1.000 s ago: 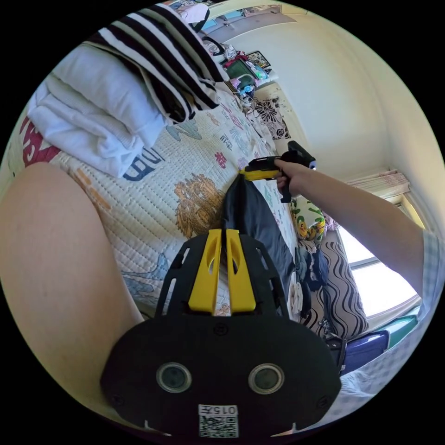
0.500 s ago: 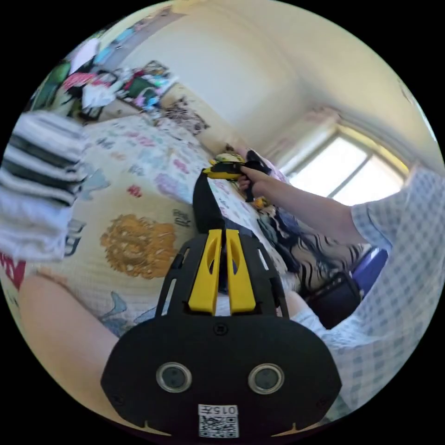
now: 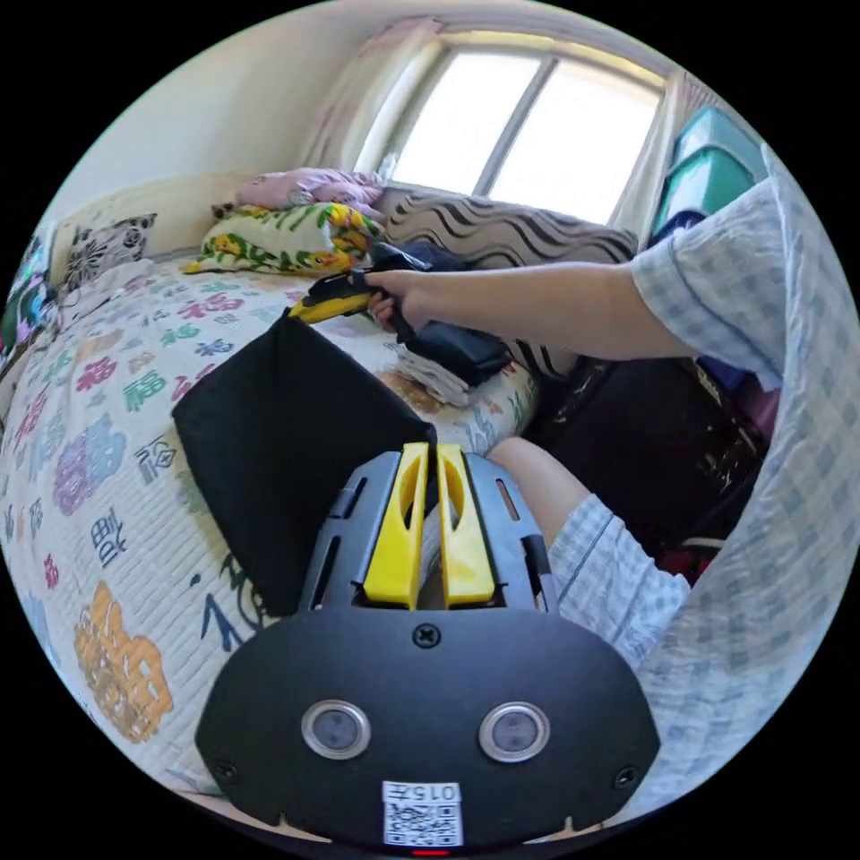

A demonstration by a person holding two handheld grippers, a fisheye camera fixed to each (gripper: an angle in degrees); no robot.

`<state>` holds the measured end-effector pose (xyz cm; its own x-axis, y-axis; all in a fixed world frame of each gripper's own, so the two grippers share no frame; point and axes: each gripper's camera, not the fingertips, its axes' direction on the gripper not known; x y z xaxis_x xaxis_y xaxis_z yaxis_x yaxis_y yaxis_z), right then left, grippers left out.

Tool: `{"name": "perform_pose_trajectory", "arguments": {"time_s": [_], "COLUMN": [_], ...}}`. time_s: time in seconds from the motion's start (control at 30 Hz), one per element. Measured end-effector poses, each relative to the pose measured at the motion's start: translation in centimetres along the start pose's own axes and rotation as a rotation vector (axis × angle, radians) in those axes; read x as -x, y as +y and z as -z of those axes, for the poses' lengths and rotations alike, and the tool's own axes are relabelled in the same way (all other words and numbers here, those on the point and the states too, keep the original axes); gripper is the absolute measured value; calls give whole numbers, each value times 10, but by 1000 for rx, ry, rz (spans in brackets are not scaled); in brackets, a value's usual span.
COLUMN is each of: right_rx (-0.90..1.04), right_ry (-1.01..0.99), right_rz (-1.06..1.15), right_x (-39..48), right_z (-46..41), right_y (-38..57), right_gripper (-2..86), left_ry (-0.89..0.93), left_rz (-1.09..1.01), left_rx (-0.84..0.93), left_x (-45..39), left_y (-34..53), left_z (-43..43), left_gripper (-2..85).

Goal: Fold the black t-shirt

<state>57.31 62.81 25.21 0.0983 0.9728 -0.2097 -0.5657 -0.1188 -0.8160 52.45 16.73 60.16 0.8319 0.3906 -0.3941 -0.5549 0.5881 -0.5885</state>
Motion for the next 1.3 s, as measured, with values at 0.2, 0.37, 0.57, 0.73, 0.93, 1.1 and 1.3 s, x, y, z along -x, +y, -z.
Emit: {"name": "perform_pose_trajectory", "arguments": {"time_s": [0.2, 0.37, 0.57, 0.73, 0.93, 1.1, 1.3], "right_rx": [-2, 32, -63, 27, 139, 38, -51], "right_ry": [-27, 38, 217, 213, 438, 373, 278], "right_rz": [4, -11, 49, 253, 216, 100, 216], "right_x": [-59, -87, -77, -46, -59, -90, -104], "right_z": [33, 51, 86, 80, 27, 40, 105], "right_y": [9, 13, 35, 54, 42, 43, 78], "right_gripper": [5, 15, 52, 8, -5, -3, 63], "left_ry": [9, -2, 181, 114, -9, 42, -3], "left_rz": [-69, -91, -37, -2, 185, 171, 353], "left_rx": [111, 248, 330, 159, 345, 350, 69], "left_x": [-4, 10, 50, 98, 188, 215, 351], "left_y": [-88, -127, -158, -185, -152, -162, -200], "left_z": [-64, -117, -118, -40, -55, -41, 4], "left_gripper": [0, 17, 58, 50, 29, 33, 88]}}
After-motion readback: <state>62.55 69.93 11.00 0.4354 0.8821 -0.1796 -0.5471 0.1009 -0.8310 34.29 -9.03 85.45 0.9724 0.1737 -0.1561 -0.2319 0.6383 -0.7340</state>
